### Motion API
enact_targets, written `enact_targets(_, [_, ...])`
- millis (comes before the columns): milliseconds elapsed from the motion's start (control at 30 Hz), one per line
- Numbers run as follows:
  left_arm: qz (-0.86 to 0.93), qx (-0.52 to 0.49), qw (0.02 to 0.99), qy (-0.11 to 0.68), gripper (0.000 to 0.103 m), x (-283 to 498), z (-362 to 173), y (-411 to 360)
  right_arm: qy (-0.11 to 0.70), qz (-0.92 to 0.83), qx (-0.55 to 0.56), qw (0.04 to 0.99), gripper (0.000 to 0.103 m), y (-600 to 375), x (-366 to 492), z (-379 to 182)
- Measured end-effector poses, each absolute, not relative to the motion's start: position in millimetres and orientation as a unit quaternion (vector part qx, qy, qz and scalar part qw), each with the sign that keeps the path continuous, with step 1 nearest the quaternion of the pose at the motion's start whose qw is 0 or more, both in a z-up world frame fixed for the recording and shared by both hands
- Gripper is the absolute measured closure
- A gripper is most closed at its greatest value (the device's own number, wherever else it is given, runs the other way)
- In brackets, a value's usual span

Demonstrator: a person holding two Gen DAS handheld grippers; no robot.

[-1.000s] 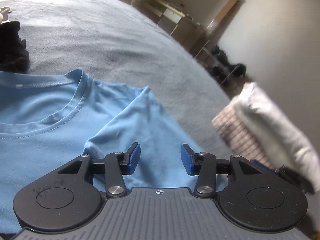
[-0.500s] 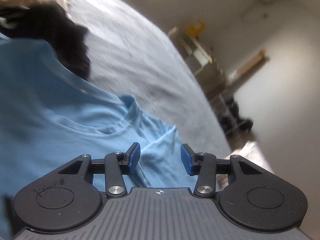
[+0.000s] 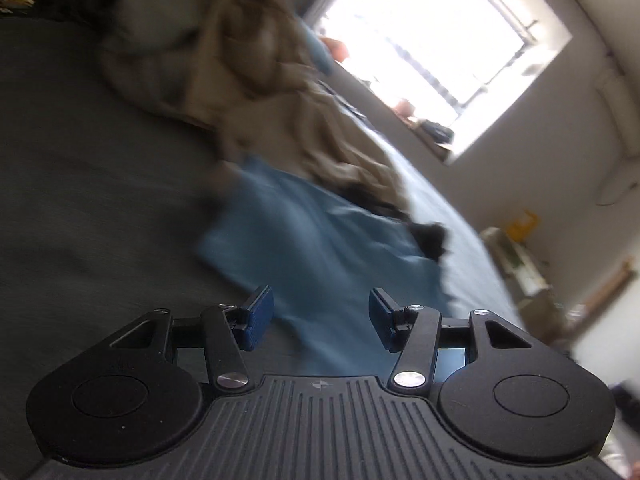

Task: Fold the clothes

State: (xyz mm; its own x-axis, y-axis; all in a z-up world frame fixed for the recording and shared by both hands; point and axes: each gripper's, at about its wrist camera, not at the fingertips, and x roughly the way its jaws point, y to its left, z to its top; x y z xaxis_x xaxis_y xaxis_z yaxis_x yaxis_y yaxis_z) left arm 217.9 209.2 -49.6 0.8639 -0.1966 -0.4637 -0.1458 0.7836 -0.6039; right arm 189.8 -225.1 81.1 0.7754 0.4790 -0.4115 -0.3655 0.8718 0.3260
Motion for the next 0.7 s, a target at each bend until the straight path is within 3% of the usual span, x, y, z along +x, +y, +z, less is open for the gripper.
enact_targets(133, [-0.001, -0.332, 0.906, 0.262, 0.05, 232.1, -74.3, 229.1, 0.282, 0.282, 0.149, 0.905, 0.063, -155.8, 227.8, 88.4])
enact_targets(300, [-0.019, -0.386, 0.89, 0.24, 0.053, 253.0, -91.0, 241.1, 0.303, 0.295, 0.1, 0.901, 0.063, -70.8, 264.2, 86.0])
enact_targets(400, [-0.018, -0.416, 0.881, 0.226, 0.07, 259.4, -99.2, 247.6, 0.322, 0.298, 0.069, 0.896, 0.063, -27.2, 285.6, 79.0])
enact_targets(467, [-0.018, -0.423, 0.879, 0.219, 0.092, 259.1, -105.0, 249.4, 0.336, 0.295, 0.052, 0.893, 0.063, -0.7, 299.9, 73.1])
enact_targets(567, [-0.024, -0.426, 0.881, 0.204, 0.099, 254.7, -104.4, 251.9, 0.376, 0.291, 0.046, 0.878, 0.063, 35.7, 328.1, 59.4])
enact_targets(700, [-0.055, -0.386, 0.907, 0.16, 0.101, 243.7, -90.2, 243.7, 0.425, 0.282, 0.031, 0.859, 0.063, 84.1, 368.7, 41.6])
